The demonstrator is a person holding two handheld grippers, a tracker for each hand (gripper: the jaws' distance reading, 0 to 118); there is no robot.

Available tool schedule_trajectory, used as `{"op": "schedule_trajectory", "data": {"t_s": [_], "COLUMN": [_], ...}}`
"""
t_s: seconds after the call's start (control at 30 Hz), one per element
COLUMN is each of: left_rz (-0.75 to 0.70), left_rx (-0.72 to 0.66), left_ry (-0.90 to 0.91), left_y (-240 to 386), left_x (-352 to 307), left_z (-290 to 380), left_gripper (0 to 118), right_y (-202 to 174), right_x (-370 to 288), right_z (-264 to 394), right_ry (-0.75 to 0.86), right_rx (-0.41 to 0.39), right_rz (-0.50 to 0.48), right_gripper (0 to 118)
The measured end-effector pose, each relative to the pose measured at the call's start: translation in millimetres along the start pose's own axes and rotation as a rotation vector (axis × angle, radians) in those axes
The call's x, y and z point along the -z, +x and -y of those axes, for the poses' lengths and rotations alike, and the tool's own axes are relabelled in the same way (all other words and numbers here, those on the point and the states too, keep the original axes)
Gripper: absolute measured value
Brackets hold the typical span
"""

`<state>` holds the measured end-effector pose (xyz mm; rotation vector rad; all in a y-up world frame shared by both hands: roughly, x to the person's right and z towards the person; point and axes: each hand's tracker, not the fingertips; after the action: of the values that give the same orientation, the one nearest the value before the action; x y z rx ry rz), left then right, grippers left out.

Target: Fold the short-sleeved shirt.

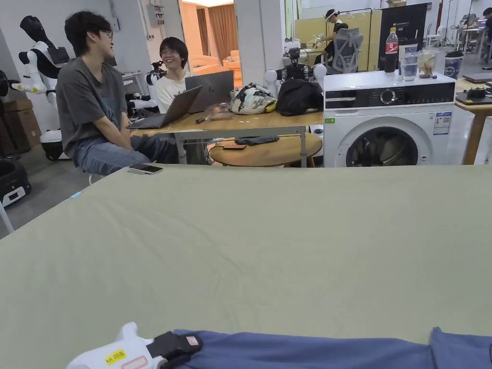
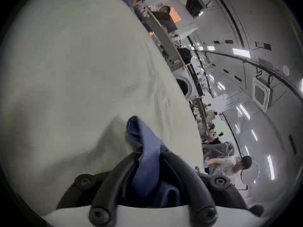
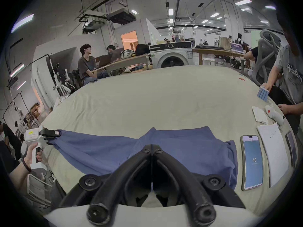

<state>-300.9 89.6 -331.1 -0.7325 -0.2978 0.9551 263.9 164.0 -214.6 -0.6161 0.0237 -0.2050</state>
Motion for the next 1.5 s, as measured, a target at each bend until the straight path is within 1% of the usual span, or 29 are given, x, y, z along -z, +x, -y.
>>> {"op": "schedule_trajectory", "data": {"t_s": [0.07, 0.13, 0.2, 0.27, 0.33, 0.4, 0.47, 0.53, 0.6, 0.63, 0.7, 0.73, 0.8, 0.83, 0.87, 0.97, 1.0, 1.03, 1.07, 1.1, 1.13, 1.17, 1.2, 1.27, 1.3, 1.33, 1.37, 1.43, 1.5], "left_rz": [0.038, -0.041, -0.182, -0.251, -0.207, -0.148, -0.138, -0.096, -0.099, -0.108, -0.113, -0.109, 0.030, 0.084, 0.095, 0.073, 0.084, 0.113, 0.147, 0.131, 0.104, 0.065, 0.071, 0.045, 0.013, -0.015, -0.005, 0.011, 0.115], "left_rx": [-0.009, 0.077, 0.289, 0.433, 0.519, 0.637, 0.714, 0.669, 0.698, 0.748, 0.735, 0.719, 0.647, 0.612, 0.595, 0.586, 0.556, 0.516, 0.488, 0.487, 0.505, 0.531, 0.547, 0.554, 0.585, 0.638, 0.663, 0.608, 0.584], "left_ry": [0.055, 0.110, 0.166, 0.188, 0.172, 0.089, 0.010, -0.134, -0.270, -0.270, -0.272, -0.272, -0.296, -0.293, -0.280, -0.165, -0.146, -0.119, -0.159, -0.188, -0.183, -0.219, -0.276, -0.395, -0.457, -0.468, -0.403, -0.415, -0.350], "left_y": [8, 22, 51, 89, 121, 146, 166, 176, 180, 182, 188, 189, 188, 187, 188, 185, 184, 181, 177, 174, 173, 172, 167, 160, 158, 155, 156, 166, 165], "left_x": [-17, -36, -57, -63, -54, -21, 20, 64, 104, 115, 132, 136, 126, 121, 115, 96, 91, 87, 90, 96, 101, 112, 124, 149, 159, 165, 162, 149, 123], "left_z": [-15, -34, -47, -40, -19, 9, 45, 77, 114, 128, 148, 150, 147, 142, 137, 121, 118, 115, 112, 113, 117, 126, 133, 154, 168, 178, 180, 161, 144], "left_gripper": [5, 5, 5, 5, 5, 5, 5, 5, 5, 5, 6, 15, 53, 57, 57, 57, 57, 52, 31, 0, 0, 0, 0, 0, 0, 0, 0, 0, 0], "right_y": [2, 2, 4, 4, 10, 10, 8, 4, 1, -1, 0, 0, 3, 3, 1, -2, -2, 0, 1, 1, 0, 0, 0, -7, -9, -11, -13, -16, -17], "right_x": [-1, -2, -3, -3, 2, 4, 4, 0, -4, -5, -5, -4, 1, 3, 5, 8, 9, 10, 10, 9, 9, 8, 6, 2, 0, -1, -2, -1, -1], "right_z": [1, 1, 2, 3, 4, 4, 5, 7, 8, 8, 8, 8, 8, 8, 10, 17, 20, 22, 23, 25, 26, 27, 27, 27, 27, 27, 28, 29, 31], "right_ry": [0.001, 0.003, 0.013, 0.025, 0.031, 0.032, 0.046, 0.069, 0.071, 0.074, 0.078, 0.076, 0.064, 0.065, 0.071, 0.092, 0.086, 0.077, 0.072, 0.069, 0.065, 0.060, 0.051, 0.044, 0.041, 0.036, 0.031, 0.022, 0.020], "right_rx": [0.005, 0.007, 0.015, 0.033, 0.057, 0.090, 0.137, 0.175, 0.164, 0.151, 0.139, 0.144, 0.167, 0.181, 0.192, 0.233, 0.241, 0.247, 0.249, 0.253, 0.251, 0.243, 0.224, 0.163, 0.134, 0.109, 0.091, 0.078, 0.075], "right_rz": [-0.004, -0.010, -0.019, -0.032, -0.043, -0.065, -0.071, -0.100, -0.101, -0.088, -0.045, -0.035, -0.037, -0.041, -0.040, -0.030, -0.040, -0.053, -0.048, -0.037, -0.032, -0.030, -0.026, 0.012, 0.016, 0.023, 0.037, 0.037, 0.035], "right_gripper": [0, 0, 0, 0, 0, 0, 0, 0, 0, 0, 0, 0, 0, 0, 0, 0, 0, 0, 0, 0, 0, 0, 0, 0, 0, 0, 0, 0, 0]}}
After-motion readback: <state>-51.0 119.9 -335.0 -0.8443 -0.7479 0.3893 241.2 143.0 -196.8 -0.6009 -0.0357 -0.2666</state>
